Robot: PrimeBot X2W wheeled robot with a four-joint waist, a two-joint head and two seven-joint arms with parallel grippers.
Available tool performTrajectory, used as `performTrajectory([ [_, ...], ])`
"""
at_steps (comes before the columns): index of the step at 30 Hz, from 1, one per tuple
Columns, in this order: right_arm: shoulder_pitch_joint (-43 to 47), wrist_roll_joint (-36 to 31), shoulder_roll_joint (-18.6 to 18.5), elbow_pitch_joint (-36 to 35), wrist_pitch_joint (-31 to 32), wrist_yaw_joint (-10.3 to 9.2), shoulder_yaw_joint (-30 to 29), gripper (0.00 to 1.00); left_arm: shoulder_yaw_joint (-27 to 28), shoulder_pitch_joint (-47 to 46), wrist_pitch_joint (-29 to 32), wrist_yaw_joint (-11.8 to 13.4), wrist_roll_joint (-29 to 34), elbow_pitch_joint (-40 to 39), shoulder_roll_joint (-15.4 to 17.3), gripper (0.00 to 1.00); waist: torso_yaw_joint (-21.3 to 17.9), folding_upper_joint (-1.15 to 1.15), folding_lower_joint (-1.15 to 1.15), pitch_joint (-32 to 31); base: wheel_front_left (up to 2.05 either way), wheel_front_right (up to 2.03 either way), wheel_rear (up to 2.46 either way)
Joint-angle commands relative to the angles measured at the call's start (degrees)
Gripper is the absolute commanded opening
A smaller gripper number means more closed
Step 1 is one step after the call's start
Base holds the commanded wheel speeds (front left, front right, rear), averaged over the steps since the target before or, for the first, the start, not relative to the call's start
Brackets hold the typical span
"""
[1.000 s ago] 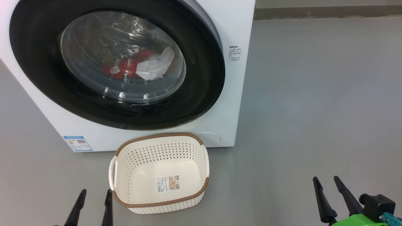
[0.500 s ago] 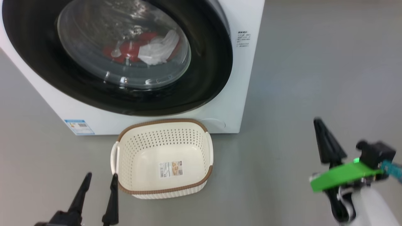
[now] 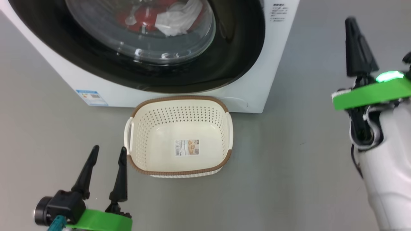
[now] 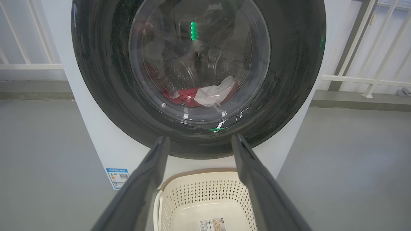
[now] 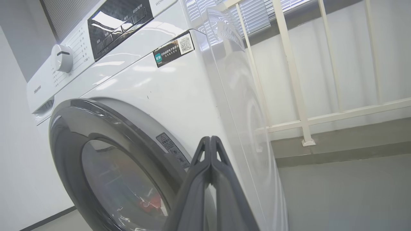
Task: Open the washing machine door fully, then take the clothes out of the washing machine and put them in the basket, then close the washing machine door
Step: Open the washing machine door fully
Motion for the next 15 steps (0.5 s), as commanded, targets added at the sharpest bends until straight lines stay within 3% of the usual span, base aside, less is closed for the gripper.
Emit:
performTrajectory([
  [1,-2.0,0.8,-0.2,-1.0,-0.3,-0.06,1.6,0.0,1.8,-2.0,-0.7,-0.2,-0.4,-1.5,0.8,1.0,1.3,0.0,0.0,1.5,0.0,0.0,0.0],
  [9,-12.6,5.6,-2.6,4.7,-0.2,-0.06,7.0,0.0,1.3,-3.9,-0.7,-0.2,-0.4,-1.1,0.8,1.0,2.2,0.0,0.0,3.0,0.0,0.0,0.0],
  [15,-19.7,15.3,-4.7,9.0,3.7,-0.06,12.7,0.0,0.9,-4.9,-0.7,-0.3,-0.6,-1.0,0.8,1.0,2.8,0.0,0.0,4.1,0.0,0.0,0.0],
])
